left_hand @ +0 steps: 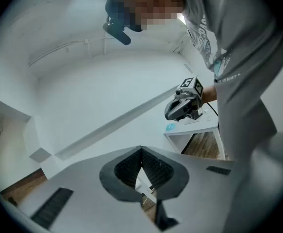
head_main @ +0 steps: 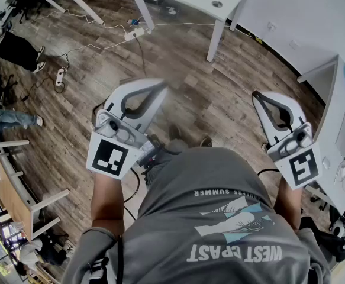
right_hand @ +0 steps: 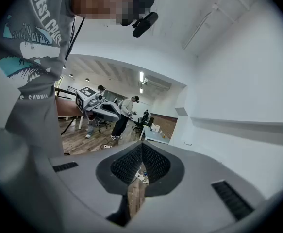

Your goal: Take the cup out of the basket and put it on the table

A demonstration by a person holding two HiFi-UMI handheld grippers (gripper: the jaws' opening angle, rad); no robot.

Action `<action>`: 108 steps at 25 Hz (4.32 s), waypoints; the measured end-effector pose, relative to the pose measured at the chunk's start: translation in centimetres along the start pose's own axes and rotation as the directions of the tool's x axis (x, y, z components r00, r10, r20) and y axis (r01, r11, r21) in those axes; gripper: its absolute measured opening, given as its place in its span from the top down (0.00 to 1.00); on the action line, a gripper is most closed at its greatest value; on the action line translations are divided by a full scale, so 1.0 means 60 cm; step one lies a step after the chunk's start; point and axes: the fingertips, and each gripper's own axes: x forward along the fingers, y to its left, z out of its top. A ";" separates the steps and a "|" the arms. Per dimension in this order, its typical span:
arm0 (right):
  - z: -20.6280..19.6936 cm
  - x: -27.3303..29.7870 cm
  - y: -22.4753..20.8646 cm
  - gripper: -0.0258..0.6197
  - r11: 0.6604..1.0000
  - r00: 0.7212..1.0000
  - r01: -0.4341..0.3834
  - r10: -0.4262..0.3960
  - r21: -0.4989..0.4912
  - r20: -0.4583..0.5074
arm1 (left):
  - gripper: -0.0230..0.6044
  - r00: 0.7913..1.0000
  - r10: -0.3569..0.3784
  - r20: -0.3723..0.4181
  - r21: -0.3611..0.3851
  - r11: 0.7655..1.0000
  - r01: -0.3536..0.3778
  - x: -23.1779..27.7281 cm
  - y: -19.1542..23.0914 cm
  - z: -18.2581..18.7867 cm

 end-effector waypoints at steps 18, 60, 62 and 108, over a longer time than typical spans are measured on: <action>-0.026 -0.075 -0.021 0.94 1.000 0.999 0.012 -0.013 0.011 0.037 | 0.95 0.999 -0.018 -0.029 0.026 0.999 0.019 0.036 -0.067 0.044; -0.062 0.240 -0.179 0.94 0.901 0.964 0.020 -0.132 -0.433 -0.230 | 0.95 0.995 -0.102 0.007 0.086 0.991 0.101 0.196 0.179 -0.169; -0.076 0.236 -0.203 0.94 0.905 0.968 0.009 -0.115 -0.424 -0.225 | 0.95 0.996 -0.093 -0.009 0.083 0.992 0.093 0.221 0.179 -0.162; -0.127 0.497 -0.506 0.94 0.931 0.974 -0.004 -0.080 -0.366 -0.214 | 0.95 0.996 -0.085 -0.039 0.058 0.994 0.088 0.464 0.448 -0.308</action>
